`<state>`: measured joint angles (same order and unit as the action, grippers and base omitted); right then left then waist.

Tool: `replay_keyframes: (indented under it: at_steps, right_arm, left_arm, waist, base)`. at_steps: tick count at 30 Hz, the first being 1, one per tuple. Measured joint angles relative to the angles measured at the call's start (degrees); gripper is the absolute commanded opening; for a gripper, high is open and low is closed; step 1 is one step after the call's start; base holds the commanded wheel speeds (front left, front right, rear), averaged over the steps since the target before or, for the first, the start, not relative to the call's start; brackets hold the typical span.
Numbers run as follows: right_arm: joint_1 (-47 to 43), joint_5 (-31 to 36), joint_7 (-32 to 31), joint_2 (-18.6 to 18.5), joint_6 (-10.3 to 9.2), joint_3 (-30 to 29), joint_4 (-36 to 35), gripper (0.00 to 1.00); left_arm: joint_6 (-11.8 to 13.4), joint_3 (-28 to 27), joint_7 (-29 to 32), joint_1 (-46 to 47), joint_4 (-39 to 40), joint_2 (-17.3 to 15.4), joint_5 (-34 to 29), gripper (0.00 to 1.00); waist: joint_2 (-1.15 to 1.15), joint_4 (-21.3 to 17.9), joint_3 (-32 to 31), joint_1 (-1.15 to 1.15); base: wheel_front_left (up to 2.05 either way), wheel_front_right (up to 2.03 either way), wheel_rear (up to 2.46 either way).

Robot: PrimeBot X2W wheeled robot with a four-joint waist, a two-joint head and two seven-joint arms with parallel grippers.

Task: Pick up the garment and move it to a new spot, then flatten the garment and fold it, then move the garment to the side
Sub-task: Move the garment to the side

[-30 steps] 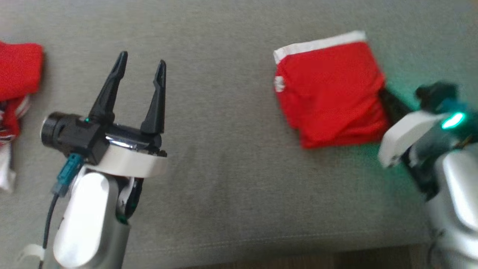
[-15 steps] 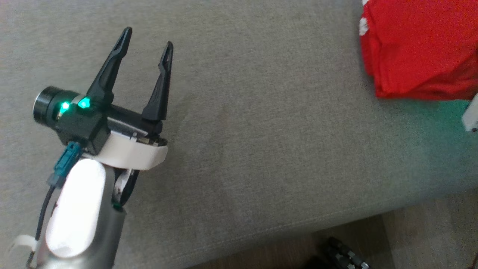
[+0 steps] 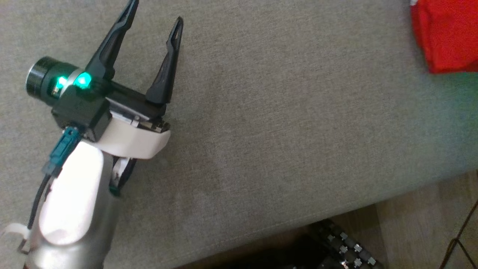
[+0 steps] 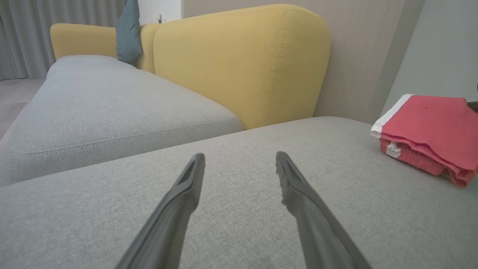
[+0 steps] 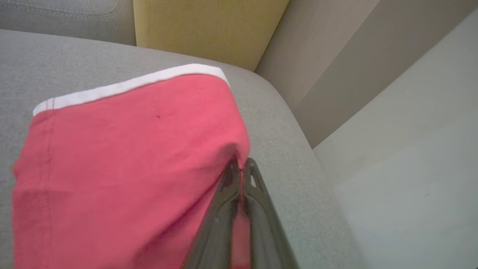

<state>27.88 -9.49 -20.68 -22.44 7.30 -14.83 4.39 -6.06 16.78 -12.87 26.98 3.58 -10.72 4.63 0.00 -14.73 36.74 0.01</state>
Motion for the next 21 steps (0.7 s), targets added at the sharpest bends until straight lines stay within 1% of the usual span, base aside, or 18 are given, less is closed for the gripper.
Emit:
replay_keyframes:
  at_steps: [5, 9, 10, 11, 12, 13, 14, 18, 21]
  right_arm:
    - [2.2, 1.3, 0.4, 0.8, 0.00, -3.5, 0.3, 0.00]
    - [2.6, 3.7, 0.4, 3.7, 0.00, -6.8, 2.6, 0.00]
    - [2.6, 4.4, 0.4, 4.8, 0.00, -8.0, 3.1, 0.22]
    - [2.6, 5.3, 0.6, 5.9, 0.00, -9.2, 3.4, 0.32]
    - [2.6, 6.2, 1.2, 6.9, 0.00, -10.6, 3.8, 0.44]
    - [2.6, 7.1, 1.7, 7.9, 0.00, -12.0, 4.0, 0.68]
    - [2.5, 7.8, 2.4, 8.8, 0.00, -13.0, 4.2, 1.00]
    - [2.3, 9.8, 7.1, 12.4, 0.00, -15.7, 3.9, 1.00]
    - [0.9, 10.6, 11.2, 14.2, 0.00, -16.0, 2.7, 1.00]
  left_arm:
    - [0.0, 0.9, 0.0, 1.6, 0.0, -0.1, 0.1, 1.00]
    - [-0.1, 1.1, -0.3, 2.1, -0.5, -0.1, 0.5, 1.00]
    - [-0.1, 1.1, -0.3, 2.2, -0.8, -0.1, 0.7, 1.00]
    - [-0.1, 1.1, -0.4, 2.5, -1.0, -0.1, 0.8, 1.00]
    - [-0.1, 1.2, -0.5, 2.7, -1.2, 0.0, 1.0, 1.00]
    - [-0.1, 1.2, -0.7, 2.8, -1.5, 0.0, 1.1, 1.00]
    - [-0.1, 1.2, -0.9, 2.8, -1.7, 0.0, 1.1, 1.00]
    - [0.0, 1.1, -0.9, 2.7, -3.2, 0.2, 1.7, 1.00]
    - [0.6, 1.0, -1.4, 2.3, -4.1, 0.3, 2.2, 1.00]
  waist:
    - [0.00, 0.6, 2.2, 0.00]
    - [0.00, 1.5, 3.2, 0.00]
    - [0.00, 1.8, 3.4, 0.00]
    - [0.00, 2.0, 3.4, 0.00]
    - [0.00, 2.3, 3.5, 0.00]
    - [0.00, 2.5, 3.4, 0.00]
    - [0.00, 2.7, 3.3, 0.00]
    - [0.00, 3.2, 2.1, 0.00]
    - [0.00, 3.6, 0.6, -0.01]
  base:
    - [0.00, 0.00, 0.00]
    - [0.00, 0.00, 0.00]
    - [0.00, 0.00, 0.00]
    - [0.00, 0.00, 0.00]
    - [0.00, 0.00, 0.00]
    - [0.00, 0.00, 0.00]
    - [0.00, 0.00, 0.00]
    - [0.00, 0.00, 0.00]
    - [0.00, 0.00, 0.00]
